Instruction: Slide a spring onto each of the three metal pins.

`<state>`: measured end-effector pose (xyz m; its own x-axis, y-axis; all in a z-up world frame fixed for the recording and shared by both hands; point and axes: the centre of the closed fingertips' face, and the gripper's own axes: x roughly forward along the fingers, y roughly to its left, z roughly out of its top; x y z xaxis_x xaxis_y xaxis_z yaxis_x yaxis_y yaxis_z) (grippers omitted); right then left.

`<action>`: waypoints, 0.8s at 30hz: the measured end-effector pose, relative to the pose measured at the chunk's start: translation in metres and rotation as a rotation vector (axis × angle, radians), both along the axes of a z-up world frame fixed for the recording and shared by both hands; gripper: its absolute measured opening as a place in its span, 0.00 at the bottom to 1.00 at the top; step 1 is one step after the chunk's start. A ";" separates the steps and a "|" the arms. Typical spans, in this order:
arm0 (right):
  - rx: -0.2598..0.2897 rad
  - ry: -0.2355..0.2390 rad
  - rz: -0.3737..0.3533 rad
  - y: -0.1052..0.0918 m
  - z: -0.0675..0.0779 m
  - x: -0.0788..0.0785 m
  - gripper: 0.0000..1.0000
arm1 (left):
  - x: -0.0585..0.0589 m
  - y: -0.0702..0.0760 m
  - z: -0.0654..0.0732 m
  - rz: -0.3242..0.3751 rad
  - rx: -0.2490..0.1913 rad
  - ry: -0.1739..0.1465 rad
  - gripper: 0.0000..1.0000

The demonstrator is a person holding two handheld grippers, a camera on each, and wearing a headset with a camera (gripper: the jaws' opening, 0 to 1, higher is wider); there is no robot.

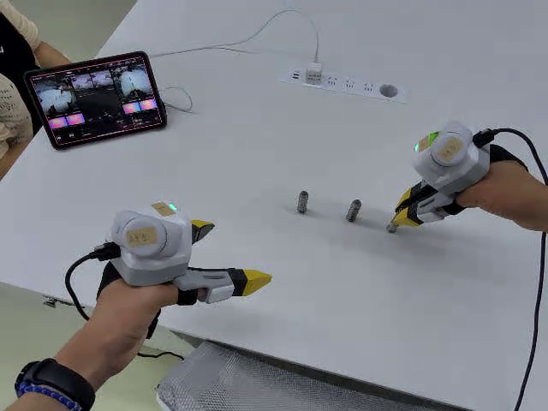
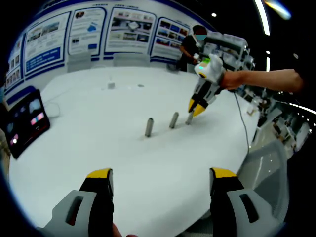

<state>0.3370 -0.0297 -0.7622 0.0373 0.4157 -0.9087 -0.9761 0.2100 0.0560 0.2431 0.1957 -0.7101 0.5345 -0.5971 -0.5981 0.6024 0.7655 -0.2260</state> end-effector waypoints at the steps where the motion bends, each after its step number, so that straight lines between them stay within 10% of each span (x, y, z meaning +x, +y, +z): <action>1: 0.000 0.000 0.000 0.000 -0.001 0.000 0.13 | 0.000 0.000 0.000 0.001 0.000 0.000 0.81; 24: -0.011 0.012 -0.002 0.002 -0.017 0.000 0.13 | 0.001 0.002 -0.001 0.005 0.004 -0.001 0.81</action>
